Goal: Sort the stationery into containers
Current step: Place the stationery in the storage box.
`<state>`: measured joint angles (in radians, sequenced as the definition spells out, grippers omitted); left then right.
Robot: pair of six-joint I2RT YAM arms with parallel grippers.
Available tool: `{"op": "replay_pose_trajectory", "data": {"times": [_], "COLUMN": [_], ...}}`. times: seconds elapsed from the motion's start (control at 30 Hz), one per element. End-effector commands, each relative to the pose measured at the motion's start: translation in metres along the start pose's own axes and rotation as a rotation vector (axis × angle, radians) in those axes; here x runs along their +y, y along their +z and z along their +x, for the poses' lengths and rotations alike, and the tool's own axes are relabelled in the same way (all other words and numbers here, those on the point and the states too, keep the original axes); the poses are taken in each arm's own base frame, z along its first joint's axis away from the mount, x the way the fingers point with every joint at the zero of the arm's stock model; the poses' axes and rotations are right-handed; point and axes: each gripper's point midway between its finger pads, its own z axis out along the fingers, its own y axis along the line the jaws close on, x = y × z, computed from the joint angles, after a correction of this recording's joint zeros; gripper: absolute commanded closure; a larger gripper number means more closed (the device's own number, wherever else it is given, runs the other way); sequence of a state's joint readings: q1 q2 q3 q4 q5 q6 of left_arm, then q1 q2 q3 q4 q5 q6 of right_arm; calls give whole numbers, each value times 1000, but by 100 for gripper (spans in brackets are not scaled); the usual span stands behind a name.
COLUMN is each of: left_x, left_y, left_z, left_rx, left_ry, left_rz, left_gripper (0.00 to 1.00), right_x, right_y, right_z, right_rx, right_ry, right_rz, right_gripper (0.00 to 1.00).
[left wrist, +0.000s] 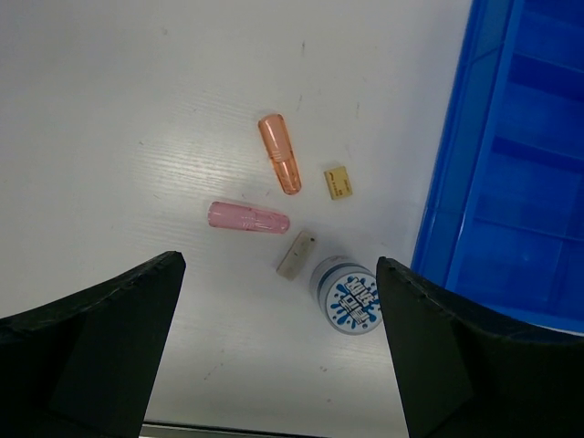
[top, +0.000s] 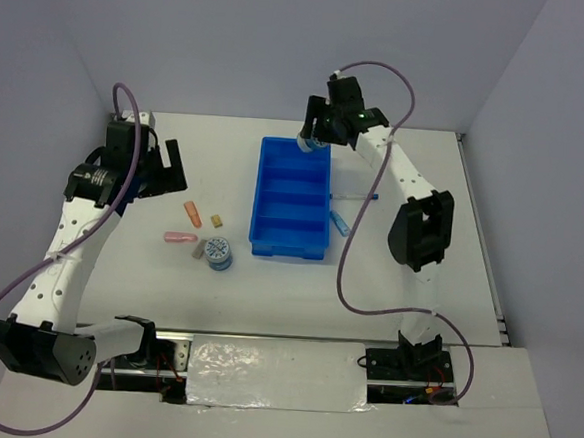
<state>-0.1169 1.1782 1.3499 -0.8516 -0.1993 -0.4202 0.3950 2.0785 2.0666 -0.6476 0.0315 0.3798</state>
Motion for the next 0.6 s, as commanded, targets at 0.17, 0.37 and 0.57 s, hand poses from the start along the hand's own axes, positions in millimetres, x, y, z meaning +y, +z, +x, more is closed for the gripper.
{"op": "replay_pose_trajectory", "data": {"times": [0.17,0.37,0.57], "left_x": [-24,-27,-34], "left_y": [5,14,24], "left_z": [13,29,41], "left_rx": [56,97,131], "left_ry": [89,94,100], "left_rz": [151,175,212], "left_gripper": [1,1,1], "right_x": [21,4,-3], "right_y": [32,54,61], "right_z": [3,28,34], "right_rx": [26,88,97], "right_ry": [-91,-121,-136], "right_rz": [-91,-32,-11], "right_gripper": [60,55,51]}}
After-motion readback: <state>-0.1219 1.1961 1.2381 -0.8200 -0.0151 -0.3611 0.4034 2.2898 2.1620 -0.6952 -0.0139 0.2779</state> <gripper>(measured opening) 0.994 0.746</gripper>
